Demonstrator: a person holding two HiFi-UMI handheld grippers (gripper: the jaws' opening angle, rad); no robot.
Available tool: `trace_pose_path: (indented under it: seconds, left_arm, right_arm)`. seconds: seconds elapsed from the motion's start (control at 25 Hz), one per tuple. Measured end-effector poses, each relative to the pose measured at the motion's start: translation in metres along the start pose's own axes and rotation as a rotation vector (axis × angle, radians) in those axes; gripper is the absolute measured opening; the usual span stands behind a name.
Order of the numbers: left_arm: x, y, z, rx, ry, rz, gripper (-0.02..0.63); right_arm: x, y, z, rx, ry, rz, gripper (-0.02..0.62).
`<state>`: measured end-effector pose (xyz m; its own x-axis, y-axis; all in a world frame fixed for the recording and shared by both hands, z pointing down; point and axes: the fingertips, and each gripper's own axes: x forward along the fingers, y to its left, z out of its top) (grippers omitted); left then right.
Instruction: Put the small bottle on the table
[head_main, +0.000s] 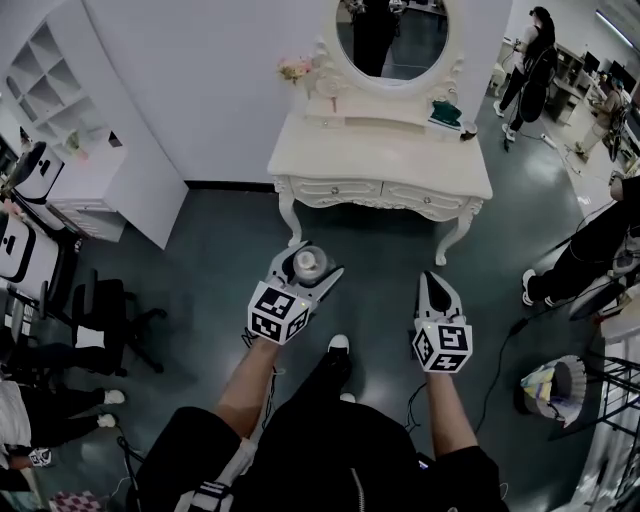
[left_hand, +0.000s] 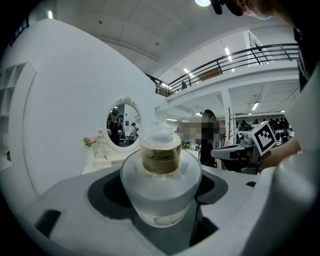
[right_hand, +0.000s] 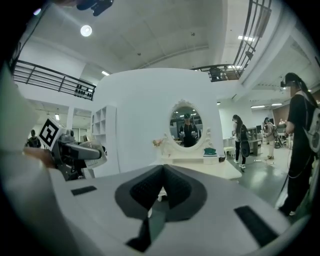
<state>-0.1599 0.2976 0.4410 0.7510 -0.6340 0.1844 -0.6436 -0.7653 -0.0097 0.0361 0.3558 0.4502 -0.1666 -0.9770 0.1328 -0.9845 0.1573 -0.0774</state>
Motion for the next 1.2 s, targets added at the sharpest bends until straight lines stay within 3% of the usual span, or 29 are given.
trace_pose_path:
  seconds: [0.64, 1.2]
  left_arm:
    - [0.141, 0.138, 0.017, -0.001, 0.006, -0.047, 0.339]
    - [0.231, 0.199, 0.017, -0.012, 0.021, -0.04, 0.338]
  right_arm:
    - [0.184, -0.042, 0.037, -0.039, 0.0, -0.045, 0.002]
    - [0.28, -0.088, 0.04, -0.039, 0.007, -0.037, 0.002]
